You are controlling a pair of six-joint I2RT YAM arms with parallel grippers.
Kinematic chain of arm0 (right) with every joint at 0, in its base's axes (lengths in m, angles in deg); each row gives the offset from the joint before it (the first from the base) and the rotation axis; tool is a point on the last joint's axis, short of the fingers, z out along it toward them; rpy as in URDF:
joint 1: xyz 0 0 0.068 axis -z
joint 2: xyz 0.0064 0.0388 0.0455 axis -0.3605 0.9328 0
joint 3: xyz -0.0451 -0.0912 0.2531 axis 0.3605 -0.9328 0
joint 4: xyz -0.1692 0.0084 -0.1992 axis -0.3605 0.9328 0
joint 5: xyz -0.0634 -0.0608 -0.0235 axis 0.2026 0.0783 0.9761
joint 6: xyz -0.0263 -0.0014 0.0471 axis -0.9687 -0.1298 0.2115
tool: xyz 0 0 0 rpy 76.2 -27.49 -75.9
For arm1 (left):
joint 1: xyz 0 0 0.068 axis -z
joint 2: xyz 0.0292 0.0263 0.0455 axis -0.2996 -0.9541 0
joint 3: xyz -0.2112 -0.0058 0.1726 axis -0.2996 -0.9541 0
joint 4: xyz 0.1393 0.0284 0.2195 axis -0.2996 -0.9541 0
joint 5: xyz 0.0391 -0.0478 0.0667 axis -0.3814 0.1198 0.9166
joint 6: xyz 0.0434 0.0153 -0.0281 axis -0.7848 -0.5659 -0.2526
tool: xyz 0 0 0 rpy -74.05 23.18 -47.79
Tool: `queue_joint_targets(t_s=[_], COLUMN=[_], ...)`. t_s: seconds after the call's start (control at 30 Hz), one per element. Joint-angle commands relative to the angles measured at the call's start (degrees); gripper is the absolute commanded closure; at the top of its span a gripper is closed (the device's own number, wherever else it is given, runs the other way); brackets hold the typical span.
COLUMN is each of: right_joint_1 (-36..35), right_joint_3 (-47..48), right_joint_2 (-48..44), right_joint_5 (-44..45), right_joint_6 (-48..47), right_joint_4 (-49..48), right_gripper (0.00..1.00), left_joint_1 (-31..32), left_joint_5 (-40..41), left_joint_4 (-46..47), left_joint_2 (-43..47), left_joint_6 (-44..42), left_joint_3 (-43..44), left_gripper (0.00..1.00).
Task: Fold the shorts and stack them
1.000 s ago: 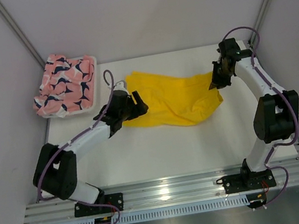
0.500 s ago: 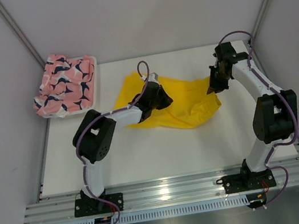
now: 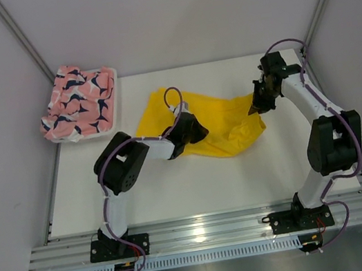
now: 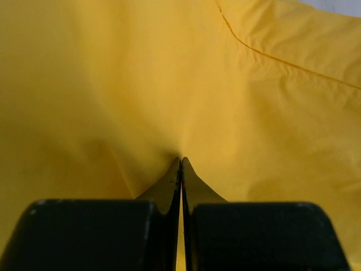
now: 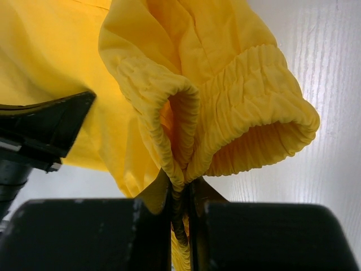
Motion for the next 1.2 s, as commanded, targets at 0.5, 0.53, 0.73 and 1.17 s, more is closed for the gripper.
queue_joint_targets(t_s=[0.5,0.53,0.73,1.17], right_joint_1=[-5.5,-5.8,-6.0,-5.9], right_joint_3=[4.7,5.0,5.4,1.3], right_joint_2=[-8.1,-7.3,-6.7,-9.3], right_joint_5=[-14.7,-14.5,-12.8,-11.5], right_joint_6=[13.1,13.2,12.7,8.0], right_joint_4=[-1.5,-1.4,-0.6,1.7], right_gripper=[1.0,1.0,1.0,1.0], left_joint_1=[7.8,7.8,6.3,-11.5], left_joint_5=[13.9,13.7,13.9,4.4], left_joint_4=[10.3,9.9,2.9,-13.2], left_joint_2=[4.2,5.1,13.2,34.2], left_joint_6=[3.5,3.2,0.1,-8.4], left_joint_3=[-8.7,-8.6,-9.9,-15.0], left_gripper=[1.0,1.0,0.65,0.22])
